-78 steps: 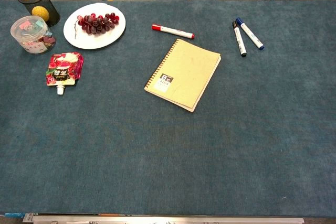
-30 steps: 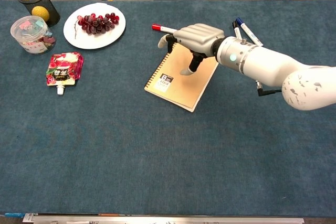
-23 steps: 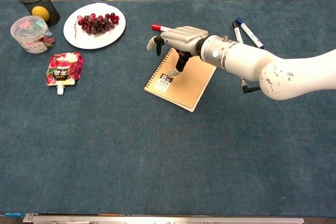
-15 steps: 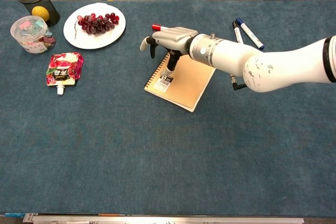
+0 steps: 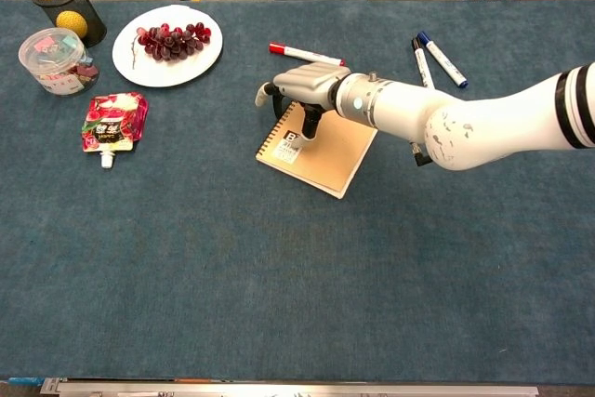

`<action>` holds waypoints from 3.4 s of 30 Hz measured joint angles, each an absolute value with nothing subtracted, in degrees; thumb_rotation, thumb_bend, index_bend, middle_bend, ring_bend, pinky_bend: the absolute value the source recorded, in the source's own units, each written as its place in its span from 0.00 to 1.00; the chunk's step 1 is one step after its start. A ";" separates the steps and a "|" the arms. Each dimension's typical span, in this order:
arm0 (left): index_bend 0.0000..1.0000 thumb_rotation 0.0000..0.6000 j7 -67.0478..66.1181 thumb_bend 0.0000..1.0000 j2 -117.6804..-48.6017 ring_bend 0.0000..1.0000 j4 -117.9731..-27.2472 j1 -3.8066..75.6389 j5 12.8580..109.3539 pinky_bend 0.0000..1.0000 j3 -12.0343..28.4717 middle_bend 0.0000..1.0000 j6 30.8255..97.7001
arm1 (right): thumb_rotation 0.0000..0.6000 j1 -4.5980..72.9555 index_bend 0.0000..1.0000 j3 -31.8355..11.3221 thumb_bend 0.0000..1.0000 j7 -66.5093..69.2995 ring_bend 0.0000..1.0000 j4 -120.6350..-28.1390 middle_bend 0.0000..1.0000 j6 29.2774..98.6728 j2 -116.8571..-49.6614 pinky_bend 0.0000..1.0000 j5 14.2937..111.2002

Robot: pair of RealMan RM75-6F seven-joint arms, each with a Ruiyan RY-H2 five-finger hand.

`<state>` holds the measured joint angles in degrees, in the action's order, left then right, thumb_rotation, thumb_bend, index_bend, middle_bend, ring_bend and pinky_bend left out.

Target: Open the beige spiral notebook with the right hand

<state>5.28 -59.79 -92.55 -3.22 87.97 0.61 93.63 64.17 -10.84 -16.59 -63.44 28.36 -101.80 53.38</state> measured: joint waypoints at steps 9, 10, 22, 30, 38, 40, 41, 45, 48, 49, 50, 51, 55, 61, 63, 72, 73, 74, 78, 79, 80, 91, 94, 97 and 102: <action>0.19 1.00 5.31 0.41 -59.98 0.12 -92.25 -2.99 88.20 0.09 0.61 0.15 93.06 | 1.00 60.34 0.19 -7.09 0.20 -17.30 0.15 -72.13 0.35 33.04 -95.19 0.13 55.34; 0.19 1.00 5.30 0.41 -60.03 0.12 -92.22 -2.93 88.23 0.09 0.61 0.15 92.95 | 1.00 59.61 0.19 -6.41 0.20 -17.38 0.15 -73.53 0.35 33.73 -93.99 0.13 55.72; 0.18 1.00 5.54 0.41 -60.07 0.12 -91.99 -2.96 88.11 0.09 0.67 0.15 92.81 | 1.00 52.24 0.20 -1.22 0.19 -15.71 0.15 -84.38 0.36 40.45 -83.57 0.13 61.93; 0.18 1.00 6.04 0.41 -59.95 0.12 -92.31 -3.04 88.67 0.09 0.35 0.15 92.73 | 1.00 47.09 0.42 1.62 0.03 -13.51 0.15 -84.80 0.38 50.46 -82.08 0.14 75.22; 0.18 1.00 5.86 0.41 -59.83 0.12 -92.62 -3.28 89.17 0.09 0.15 0.15 93.19 | 1.00 42.72 0.46 5.74 0.01 -11.52 0.15 -79.57 0.38 57.26 -83.67 0.14 86.86; 0.18 1.00 5.90 0.41 -59.80 0.12 -92.67 -3.35 89.30 0.09 0.12 0.15 93.35 | 1.00 42.03 0.46 6.36 0.01 -11.64 0.15 -77.88 0.38 57.74 -84.70 0.14 88.22; 0.18 1.00 5.92 0.41 -59.79 0.12 -92.67 -3.37 89.30 0.09 0.12 0.15 93.37 | 1.00 41.81 0.46 6.52 0.01 -11.72 0.15 -77.24 0.38 57.88 -85.16 0.14 88.68; 0.18 1.00 5.94 0.41 -59.77 0.12 -92.66 -3.36 89.38 0.09 0.10 0.15 93.33 | 1.00 41.14 0.46 6.68 0.01 -12.17 0.15 -74.59 0.38 58.32 -87.27 0.14 90.00; 0.18 1.00 6.05 0.41 -59.72 0.12 -92.62 -3.38 89.35 0.09 0.12 0.15 93.35 | 1.00 40.84 0.46 6.36 0.01 -12.56 0.15 -72.33 0.38 58.75 -89.02 0.14 90.77; 0.18 1.00 6.15 0.41 -59.70 0.12 -92.59 -3.40 89.29 0.09 0.14 0.15 93.36 | 1.00 40.73 0.46 6.16 0.01 -12.60 0.15 -71.32 0.38 58.92 -89.83 0.14 91.03; 0.18 1.00 6.22 0.41 -59.68 0.12 -92.55 -3.41 89.25 0.09 0.17 0.15 93.39 | 1.00 40.66 0.46 5.98 0.01 -12.60 0.15 -70.58 0.38 59.02 -90.44 0.14 91.21; 0.18 1.00 6.27 0.41 -59.66 0.12 -92.51 -3.43 89.21 0.09 0.19 0.15 93.41 | 1.00 40.61 0.46 5.80 0.01 -12.59 0.15 -69.88 0.38 59.10 -91.02 0.14 91.36; 0.18 1.00 6.65 0.41 -59.63 0.12 -92.27 -3.51 89.12 0.09 0.20 0.15 93.43 | 1.00 40.59 0.46 4.95 0.02 -12.51 0.15 -67.20 0.38 59.01 -93.06 0.14 91.87; 0.18 1.00 8.11 0.41 -59.31 0.12 -92.24 -3.54 89.20 0.09 0.04 0.15 93.22 | 1.00 40.87 0.46 4.04 0.03 -12.26 0.15 -64.83 0.38 58.40 -94.92 0.14 92.35; 0.18 1.00 8.57 0.41 -59.09 0.12 -92.17 -3.53 89.28 0.09 -0.02 0.15 93.14 | 1.00 40.95 0.46 3.88 0.04 -12.17 0.15 -64.22 0.38 58.18 -95.34 0.14 92.43; 0.18 1.00 9.05 0.41 -58.98 0.12 -92.05 -3.46 89.29 0.09 -0.07 0.15 92.90 | 1.00 41.12 0.46 3.12 0.14 -11.19 0.15 -61.63 0.38 57.57 -96.85 0.14 92.60; 0.18 1.00 9.02 0.41 -59.01 0.12 -92.06 -3.43 89.30 0.09 -0.07 0.15 92.82 | 1.00 41.15 0.46 3.03 0.16 -11.10 0.15 -61.38 0.38 57.43 -96.94 0.14 92.59; 0.18 1.00 9.00 0.41 -59.03 0.12 -92.05 -3.41 89.26 0.09 -0.07 0.15 92.77 | 1.00 41.18 0.46 2.96 0.17 -11.03 0.15 -61.20 0.38 57.31 -97.00 0.14 92.56; 0.18 1.00 9.11 0.41 -59.09 0.12 -91.96 -3.40 89.20 0.09 -0.13 0.15 92.62 | 1.00 41.26 0.46 2.80 0.23 -10.64 0.15 -60.37 0.38 56.98 -97.40 0.14 92.55; 0.18 1.00 9.19 0.41 -59.07 0.12 -91.96 -3.42 89.23 0.09 -0.13 0.15 92.67 | 1.00 41.27 0.46 2.76 0.25 -10.46 0.16 -60.14 0.38 56.95 -97.56 0.14 92.59; 0.18 1.00 9.24 0.41 -59.06 0.12 -91.96 -3.44 89.27 0.09 -0.13 0.15 92.74 | 1.00 41.29 0.46 2.73 0.27 -10.29 0.16 -60.01 0.38 56.92 -97.66 0.14 92.62; 0.18 1.00 9.59 0.41 -58.90 0.12 -92.01 -3.52 89.55 0.09 -0.17 0.15 93.02 | 1.00 41.52 0.48 2.39 0.39 -8.49 0.18 -57.24 0.40 57.96 -99.44 0.14 93.61; 0.18 1.00 9.60 0.41 -58.88 0.12 -92.04 -3.53 89.63 0.09 -0.17 0.15 93.08 | 1.00 41.35 0.52 2.28 0.42 -7.21 0.19 -56.15 0.40 59.50 -100.23 0.14 94.15; 0.18 1.00 9.42 0.41 -58.88 0.12 -92.04 -3.48 89.70 0.09 -0.17 0.15 93.04 | 1.00 41.11 0.57 2.13 0.46 -5.66 0.21 -54.53 0.42 61.55 -101.21 0.15 94.86; 0.18 1.00 9.23 0.41 -58.89 0.12 -92.17 -3.38 89.83 0.09 -0.16 0.15 92.99 | 1.00 40.67 0.67 1.62 0.50 -4.11 0.25 -51.92 0.45 63.69 -102.91 0.17 95.30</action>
<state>9.23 -58.89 -92.17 -3.38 89.83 -0.16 92.99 40.67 1.62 -4.11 -51.92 63.69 -102.91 95.30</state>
